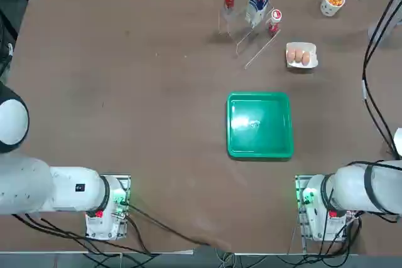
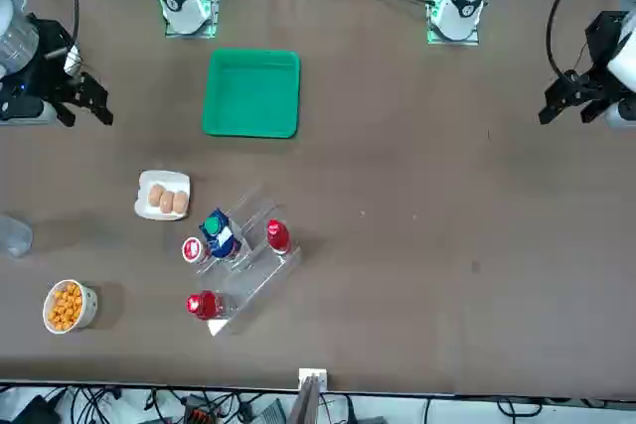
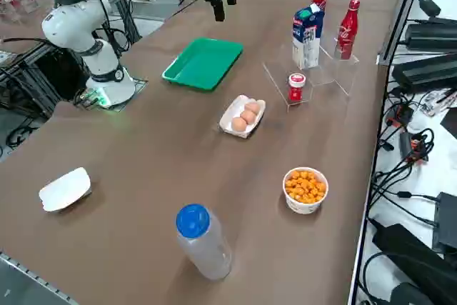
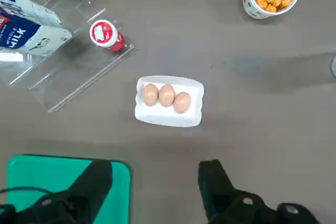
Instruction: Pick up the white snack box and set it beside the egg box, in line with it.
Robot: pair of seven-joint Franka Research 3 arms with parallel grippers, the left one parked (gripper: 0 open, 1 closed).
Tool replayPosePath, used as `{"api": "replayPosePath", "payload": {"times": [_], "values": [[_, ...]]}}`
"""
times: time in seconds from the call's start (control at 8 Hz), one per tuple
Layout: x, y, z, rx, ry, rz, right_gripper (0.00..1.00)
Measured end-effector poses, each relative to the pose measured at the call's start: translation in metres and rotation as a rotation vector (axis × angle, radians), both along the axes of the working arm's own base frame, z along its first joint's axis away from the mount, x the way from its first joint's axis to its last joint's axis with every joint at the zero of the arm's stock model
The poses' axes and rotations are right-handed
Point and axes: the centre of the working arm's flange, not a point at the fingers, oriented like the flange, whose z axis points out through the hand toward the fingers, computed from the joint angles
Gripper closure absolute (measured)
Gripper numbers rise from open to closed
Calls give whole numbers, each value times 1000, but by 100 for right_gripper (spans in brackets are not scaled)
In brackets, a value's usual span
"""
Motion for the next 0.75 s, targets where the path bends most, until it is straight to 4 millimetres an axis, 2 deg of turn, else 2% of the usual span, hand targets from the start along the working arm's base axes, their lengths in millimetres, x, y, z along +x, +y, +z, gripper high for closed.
{"api": "replayPosePath", "payload": {"times": [0.75], "values": [[0, 0, 0, 0, 2, 0, 0]]}}
